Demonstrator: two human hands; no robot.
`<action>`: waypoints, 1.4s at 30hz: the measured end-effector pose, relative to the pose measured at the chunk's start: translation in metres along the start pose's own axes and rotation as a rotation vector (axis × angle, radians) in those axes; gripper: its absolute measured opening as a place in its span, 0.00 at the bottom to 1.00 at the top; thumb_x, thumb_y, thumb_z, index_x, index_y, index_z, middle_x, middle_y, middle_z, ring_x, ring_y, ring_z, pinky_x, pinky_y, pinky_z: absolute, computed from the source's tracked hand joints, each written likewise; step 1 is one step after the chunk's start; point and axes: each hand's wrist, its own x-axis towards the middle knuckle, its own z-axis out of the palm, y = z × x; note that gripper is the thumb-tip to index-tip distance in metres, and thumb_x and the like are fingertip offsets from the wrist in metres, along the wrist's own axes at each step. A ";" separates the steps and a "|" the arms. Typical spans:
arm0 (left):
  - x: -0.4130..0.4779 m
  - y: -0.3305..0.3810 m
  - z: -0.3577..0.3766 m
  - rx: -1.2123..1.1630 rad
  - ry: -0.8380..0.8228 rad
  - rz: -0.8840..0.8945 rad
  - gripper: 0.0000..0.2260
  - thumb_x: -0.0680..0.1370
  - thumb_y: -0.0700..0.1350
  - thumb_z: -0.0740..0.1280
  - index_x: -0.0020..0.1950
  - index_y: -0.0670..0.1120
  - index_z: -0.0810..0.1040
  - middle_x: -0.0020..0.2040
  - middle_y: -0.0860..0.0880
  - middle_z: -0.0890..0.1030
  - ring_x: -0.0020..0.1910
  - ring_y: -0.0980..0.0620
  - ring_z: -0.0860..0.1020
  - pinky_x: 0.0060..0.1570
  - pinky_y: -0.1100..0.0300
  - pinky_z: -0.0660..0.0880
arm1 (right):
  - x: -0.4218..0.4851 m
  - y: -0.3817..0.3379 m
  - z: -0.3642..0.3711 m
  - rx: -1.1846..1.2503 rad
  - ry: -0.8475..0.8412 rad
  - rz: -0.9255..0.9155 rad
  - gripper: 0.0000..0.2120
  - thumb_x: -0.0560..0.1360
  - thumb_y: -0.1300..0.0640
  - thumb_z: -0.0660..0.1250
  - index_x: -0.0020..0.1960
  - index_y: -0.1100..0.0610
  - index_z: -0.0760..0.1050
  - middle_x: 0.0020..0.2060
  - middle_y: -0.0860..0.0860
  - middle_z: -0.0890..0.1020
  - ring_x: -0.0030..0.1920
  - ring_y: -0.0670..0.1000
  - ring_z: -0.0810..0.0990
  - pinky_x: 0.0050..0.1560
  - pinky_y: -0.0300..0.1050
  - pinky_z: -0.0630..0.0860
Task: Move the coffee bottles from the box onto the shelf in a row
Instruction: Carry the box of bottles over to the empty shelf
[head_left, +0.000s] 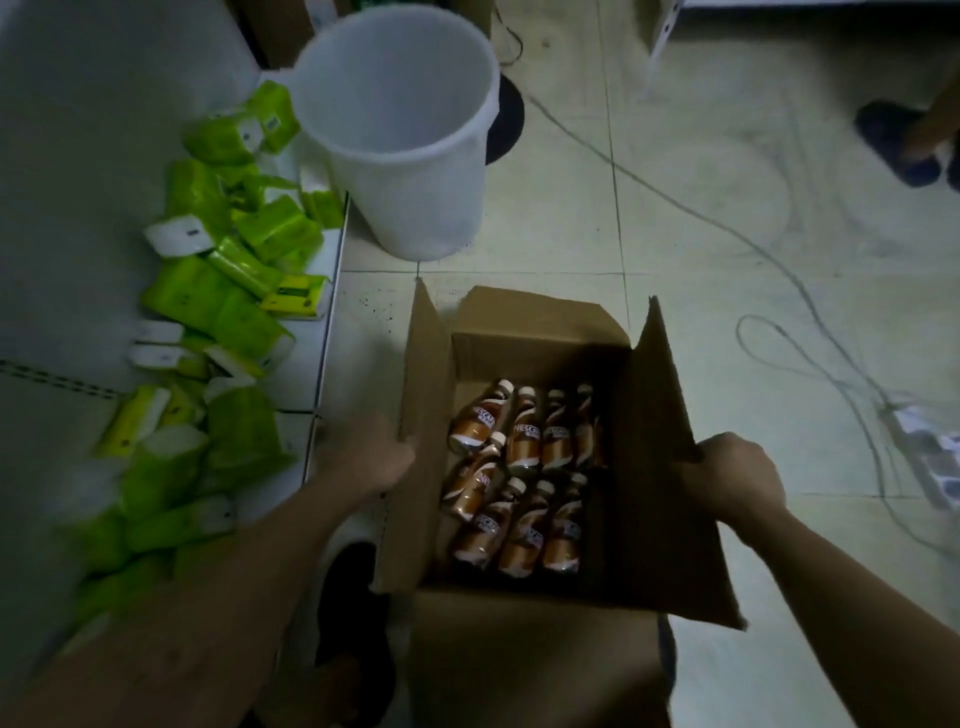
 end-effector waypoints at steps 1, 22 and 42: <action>0.007 -0.010 0.014 -0.036 0.015 0.024 0.14 0.77 0.52 0.64 0.56 0.45 0.79 0.52 0.44 0.81 0.41 0.52 0.74 0.36 0.61 0.70 | 0.007 0.001 0.015 0.001 0.027 -0.015 0.11 0.71 0.56 0.68 0.33 0.62 0.77 0.29 0.55 0.79 0.30 0.54 0.78 0.27 0.40 0.68; 0.031 -0.159 0.089 -0.158 0.233 -0.136 0.26 0.77 0.57 0.62 0.60 0.34 0.75 0.60 0.35 0.77 0.58 0.36 0.75 0.52 0.50 0.73 | -0.014 -0.010 0.121 0.067 0.218 -0.042 0.07 0.72 0.60 0.70 0.41 0.65 0.78 0.37 0.59 0.81 0.36 0.57 0.81 0.40 0.51 0.82; 0.017 -0.085 0.161 -0.208 -0.180 0.208 0.22 0.72 0.48 0.73 0.63 0.45 0.72 0.58 0.48 0.77 0.54 0.49 0.76 0.54 0.54 0.74 | -0.049 -0.067 0.253 0.136 -0.257 -0.132 0.29 0.71 0.48 0.71 0.68 0.55 0.67 0.63 0.55 0.75 0.61 0.56 0.75 0.63 0.53 0.73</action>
